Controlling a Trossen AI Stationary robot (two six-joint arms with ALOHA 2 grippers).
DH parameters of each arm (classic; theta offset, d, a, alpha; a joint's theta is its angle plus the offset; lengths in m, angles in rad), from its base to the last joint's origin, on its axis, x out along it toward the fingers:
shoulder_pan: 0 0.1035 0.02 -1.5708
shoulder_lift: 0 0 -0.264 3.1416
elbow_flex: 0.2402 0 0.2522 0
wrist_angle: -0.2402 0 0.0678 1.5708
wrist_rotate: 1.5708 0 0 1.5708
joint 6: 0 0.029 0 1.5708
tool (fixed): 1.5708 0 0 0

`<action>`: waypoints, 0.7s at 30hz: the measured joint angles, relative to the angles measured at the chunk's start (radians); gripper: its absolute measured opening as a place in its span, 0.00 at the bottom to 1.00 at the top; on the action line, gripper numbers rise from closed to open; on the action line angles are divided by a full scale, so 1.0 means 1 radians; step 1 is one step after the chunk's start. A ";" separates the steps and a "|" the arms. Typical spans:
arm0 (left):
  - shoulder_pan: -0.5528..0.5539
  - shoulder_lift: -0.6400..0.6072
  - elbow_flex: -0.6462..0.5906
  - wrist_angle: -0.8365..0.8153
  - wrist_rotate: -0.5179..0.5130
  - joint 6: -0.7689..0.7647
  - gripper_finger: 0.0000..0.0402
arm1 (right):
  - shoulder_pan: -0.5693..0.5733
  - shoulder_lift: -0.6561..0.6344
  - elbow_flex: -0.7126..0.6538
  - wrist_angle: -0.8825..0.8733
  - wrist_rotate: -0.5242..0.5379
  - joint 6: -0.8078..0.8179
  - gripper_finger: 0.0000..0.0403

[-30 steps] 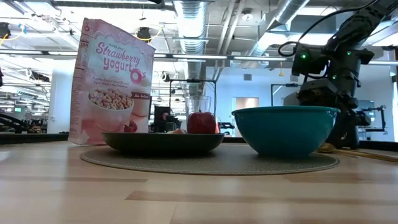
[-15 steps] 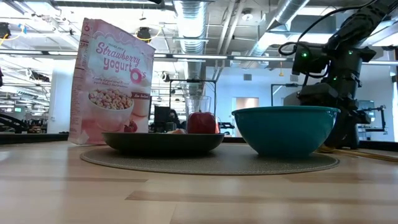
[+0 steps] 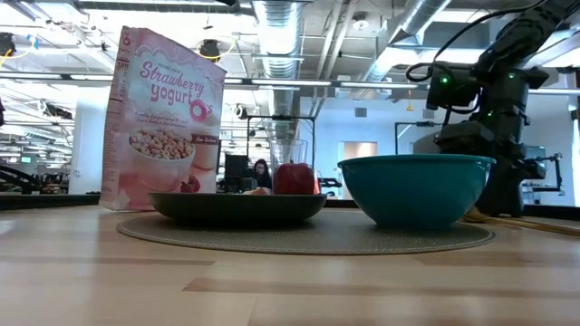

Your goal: Arrange a breakfast setting

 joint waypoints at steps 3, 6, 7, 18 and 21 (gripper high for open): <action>0.000 0.000 0.000 0.000 0.000 0.000 0.81 | 0.000 0.000 0.014 -0.035 0.001 0.001 0.27; 0.000 0.000 0.000 0.000 0.000 0.002 0.81 | 0.000 0.000 0.035 -0.062 0.024 0.001 0.26; 0.000 0.000 0.000 0.000 0.000 0.002 0.81 | 0.000 0.000 0.042 -0.069 0.030 0.000 0.26; 0.000 0.000 0.000 -0.002 -0.001 -0.026 0.81 | 0.057 -0.083 0.263 -0.377 -0.007 -0.089 0.26; 0.000 0.000 0.000 0.000 -0.009 -0.039 0.81 | 0.080 -0.149 0.345 -0.383 -0.005 -0.125 0.26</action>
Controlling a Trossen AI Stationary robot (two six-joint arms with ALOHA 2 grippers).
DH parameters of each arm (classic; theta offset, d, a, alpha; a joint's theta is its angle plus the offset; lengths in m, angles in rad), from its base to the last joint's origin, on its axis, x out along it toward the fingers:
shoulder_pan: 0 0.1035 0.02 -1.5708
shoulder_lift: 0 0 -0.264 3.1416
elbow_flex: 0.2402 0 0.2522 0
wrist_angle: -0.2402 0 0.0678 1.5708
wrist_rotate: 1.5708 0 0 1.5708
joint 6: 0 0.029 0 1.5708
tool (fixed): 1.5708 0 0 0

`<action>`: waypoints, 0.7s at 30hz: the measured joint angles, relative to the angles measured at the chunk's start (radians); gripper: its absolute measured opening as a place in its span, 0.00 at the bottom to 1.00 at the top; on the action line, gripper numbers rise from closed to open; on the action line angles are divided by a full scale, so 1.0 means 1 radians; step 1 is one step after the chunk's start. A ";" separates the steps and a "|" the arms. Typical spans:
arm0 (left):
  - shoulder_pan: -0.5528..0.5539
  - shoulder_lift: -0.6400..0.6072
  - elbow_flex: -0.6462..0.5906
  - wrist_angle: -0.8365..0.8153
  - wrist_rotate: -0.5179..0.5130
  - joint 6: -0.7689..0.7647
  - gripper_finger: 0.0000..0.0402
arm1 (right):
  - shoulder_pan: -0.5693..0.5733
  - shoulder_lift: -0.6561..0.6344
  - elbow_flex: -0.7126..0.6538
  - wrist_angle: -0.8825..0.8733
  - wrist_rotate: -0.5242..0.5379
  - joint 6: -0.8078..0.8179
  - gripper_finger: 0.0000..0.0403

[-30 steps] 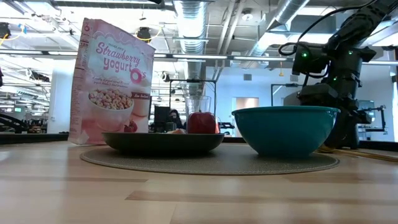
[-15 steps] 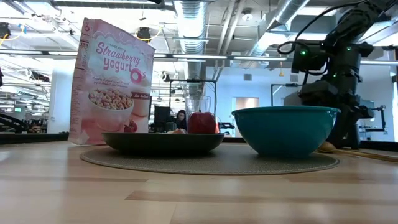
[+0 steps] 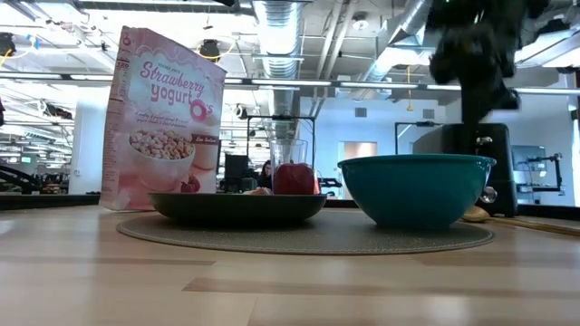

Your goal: Arrange a breakfast setting

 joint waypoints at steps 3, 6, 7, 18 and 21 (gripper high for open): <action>-0.001 0.000 0.000 0.000 0.006 0.064 0.80 | 0.022 -0.065 0.046 0.069 0.001 -0.046 0.26; -0.006 -0.007 -0.002 0.001 0.024 0.108 0.74 | 0.044 -0.138 0.052 0.193 0.001 -0.077 0.26; -0.007 -0.013 -0.009 0.012 0.038 0.126 0.70 | 0.053 -0.160 0.052 0.234 0.001 -0.084 0.26; -0.020 -0.206 -0.154 0.158 0.118 0.213 0.09 | 0.123 -0.352 0.052 0.604 0.062 -0.125 0.05; -0.024 -0.293 -0.215 0.238 0.181 0.249 0.02 | 0.139 -0.387 0.052 0.669 0.067 -0.145 0.11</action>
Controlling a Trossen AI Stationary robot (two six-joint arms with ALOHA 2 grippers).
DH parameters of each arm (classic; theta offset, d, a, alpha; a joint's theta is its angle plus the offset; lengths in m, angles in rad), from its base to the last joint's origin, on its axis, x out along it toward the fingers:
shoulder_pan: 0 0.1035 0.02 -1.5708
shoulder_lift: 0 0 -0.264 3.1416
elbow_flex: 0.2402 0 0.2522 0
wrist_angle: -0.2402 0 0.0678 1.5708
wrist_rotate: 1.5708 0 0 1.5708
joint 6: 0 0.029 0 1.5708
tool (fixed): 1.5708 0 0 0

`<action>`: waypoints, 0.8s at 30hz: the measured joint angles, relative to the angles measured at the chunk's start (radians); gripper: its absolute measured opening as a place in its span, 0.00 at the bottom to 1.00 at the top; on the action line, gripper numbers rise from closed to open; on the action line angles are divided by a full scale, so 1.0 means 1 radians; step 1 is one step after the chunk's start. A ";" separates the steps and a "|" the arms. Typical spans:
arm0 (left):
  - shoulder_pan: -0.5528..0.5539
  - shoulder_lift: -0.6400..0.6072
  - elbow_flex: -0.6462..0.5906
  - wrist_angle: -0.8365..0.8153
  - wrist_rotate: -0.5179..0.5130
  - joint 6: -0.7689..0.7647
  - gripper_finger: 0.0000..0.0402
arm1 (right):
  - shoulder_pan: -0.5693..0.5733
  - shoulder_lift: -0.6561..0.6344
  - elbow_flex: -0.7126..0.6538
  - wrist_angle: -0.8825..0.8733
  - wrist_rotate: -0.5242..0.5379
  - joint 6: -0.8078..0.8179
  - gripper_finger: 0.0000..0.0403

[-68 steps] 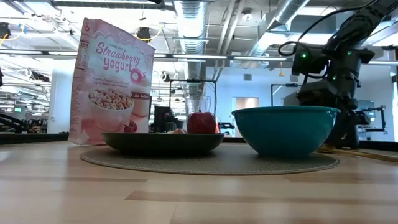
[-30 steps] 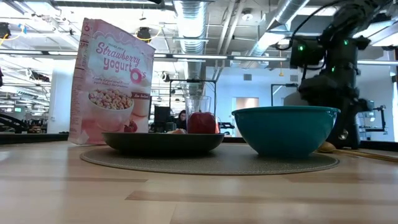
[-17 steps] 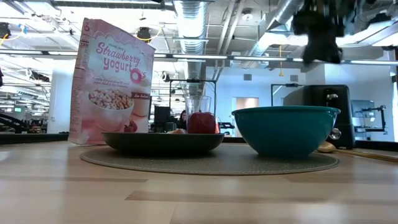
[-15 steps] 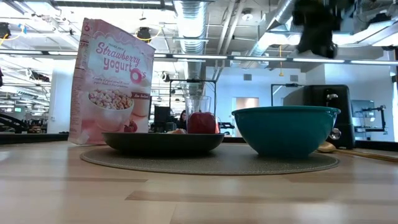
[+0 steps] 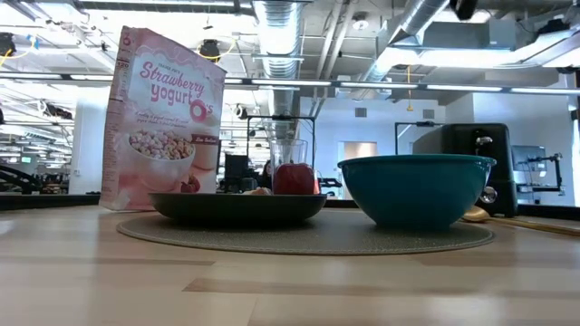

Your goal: Arrange a breakfast setting

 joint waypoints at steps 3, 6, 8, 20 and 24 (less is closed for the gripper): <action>-0.001 -0.093 -0.085 0.087 0.028 0.007 0.04 | 0.017 -0.030 0.000 0.042 0.055 -0.045 0.16; 0.000 -0.175 -0.179 0.126 -0.003 -0.050 0.05 | 0.036 -0.046 0.000 0.041 0.128 -0.063 0.17; 0.000 -0.217 -0.221 0.116 -0.046 -0.127 0.05 | 0.038 -0.049 0.000 0.025 0.138 -0.034 0.17; 0.006 -0.279 -0.293 0.107 -0.117 -0.098 0.05 | 0.060 -0.038 -0.001 -0.018 0.144 -0.170 0.18; -0.005 -0.327 -0.395 0.269 -0.071 -0.097 0.05 | 0.090 -0.065 -0.021 -0.016 0.144 -0.208 0.18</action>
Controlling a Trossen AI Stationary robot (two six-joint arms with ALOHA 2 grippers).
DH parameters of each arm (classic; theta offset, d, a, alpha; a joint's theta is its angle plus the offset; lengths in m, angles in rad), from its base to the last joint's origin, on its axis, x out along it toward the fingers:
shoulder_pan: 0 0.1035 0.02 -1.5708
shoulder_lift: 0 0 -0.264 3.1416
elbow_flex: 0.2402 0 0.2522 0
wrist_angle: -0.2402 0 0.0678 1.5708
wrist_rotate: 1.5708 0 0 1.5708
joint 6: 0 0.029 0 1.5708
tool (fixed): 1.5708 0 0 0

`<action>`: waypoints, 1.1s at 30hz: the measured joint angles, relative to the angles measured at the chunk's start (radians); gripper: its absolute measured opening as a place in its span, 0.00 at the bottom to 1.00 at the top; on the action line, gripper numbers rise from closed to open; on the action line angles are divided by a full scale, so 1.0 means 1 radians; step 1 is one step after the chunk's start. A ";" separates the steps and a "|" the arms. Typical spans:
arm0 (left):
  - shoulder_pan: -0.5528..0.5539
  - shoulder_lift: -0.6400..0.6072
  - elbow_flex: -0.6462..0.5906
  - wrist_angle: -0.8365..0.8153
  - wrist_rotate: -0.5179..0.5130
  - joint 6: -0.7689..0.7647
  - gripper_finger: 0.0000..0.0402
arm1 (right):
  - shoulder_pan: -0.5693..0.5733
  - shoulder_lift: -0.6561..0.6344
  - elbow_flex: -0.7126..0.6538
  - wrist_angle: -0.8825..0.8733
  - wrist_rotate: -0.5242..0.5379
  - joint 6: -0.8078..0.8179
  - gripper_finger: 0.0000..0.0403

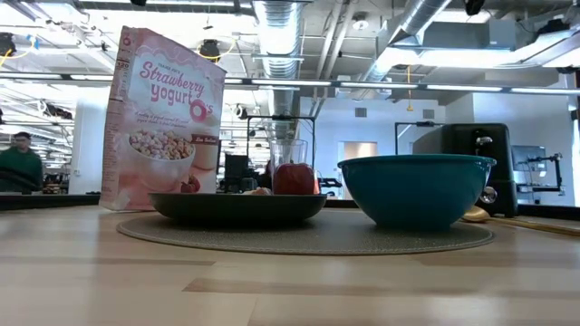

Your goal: Arrange a breakfast setting

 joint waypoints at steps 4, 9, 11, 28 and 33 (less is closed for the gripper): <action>-0.030 -0.074 -0.166 0.203 0.025 0.003 0.05 | 0.015 -0.056 -0.063 0.053 0.000 -0.014 0.18; -0.081 -0.146 -0.294 0.306 0.053 0.008 0.05 | 0.018 -0.147 -0.154 0.086 0.000 -0.015 0.18; -0.104 -0.166 -0.322 0.314 0.070 0.029 0.05 | 0.018 -0.188 -0.178 0.099 0.000 -0.017 0.18; -0.193 -0.199 -0.402 0.332 0.420 0.093 0.05 | 0.017 -0.382 -0.284 0.087 0.001 -0.009 0.18; -0.202 -0.194 -0.402 0.265 0.420 0.056 0.05 | 0.017 -0.381 -0.284 0.059 0.001 -0.009 0.18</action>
